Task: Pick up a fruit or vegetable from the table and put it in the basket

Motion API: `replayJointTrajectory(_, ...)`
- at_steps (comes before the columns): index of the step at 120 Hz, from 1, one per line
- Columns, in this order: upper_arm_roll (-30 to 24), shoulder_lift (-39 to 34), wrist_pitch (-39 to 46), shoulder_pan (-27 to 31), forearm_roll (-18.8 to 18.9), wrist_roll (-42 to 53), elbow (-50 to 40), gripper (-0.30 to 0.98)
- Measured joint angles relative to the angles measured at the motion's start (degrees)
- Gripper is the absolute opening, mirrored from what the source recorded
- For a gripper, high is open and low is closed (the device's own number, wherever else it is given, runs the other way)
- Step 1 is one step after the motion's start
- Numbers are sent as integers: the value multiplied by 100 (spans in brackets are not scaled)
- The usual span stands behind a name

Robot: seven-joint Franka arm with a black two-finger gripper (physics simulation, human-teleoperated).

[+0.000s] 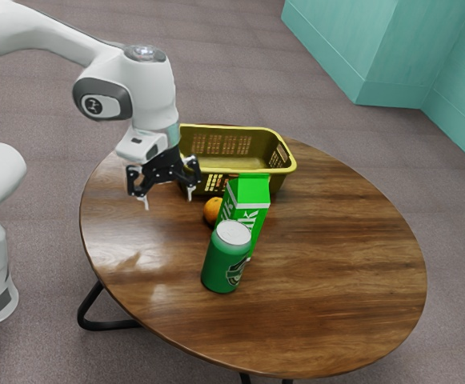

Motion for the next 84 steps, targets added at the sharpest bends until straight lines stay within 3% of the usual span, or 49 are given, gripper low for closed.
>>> replayJointTrajectory(19,31,1094,188,-177,-41,-23,563,69)
replayJointTrajectory(36,77,1629,318,-337,-69,-39,977,69)
replayJointTrajectory(84,386,2414,933,-364,-72,-39,1455,69)
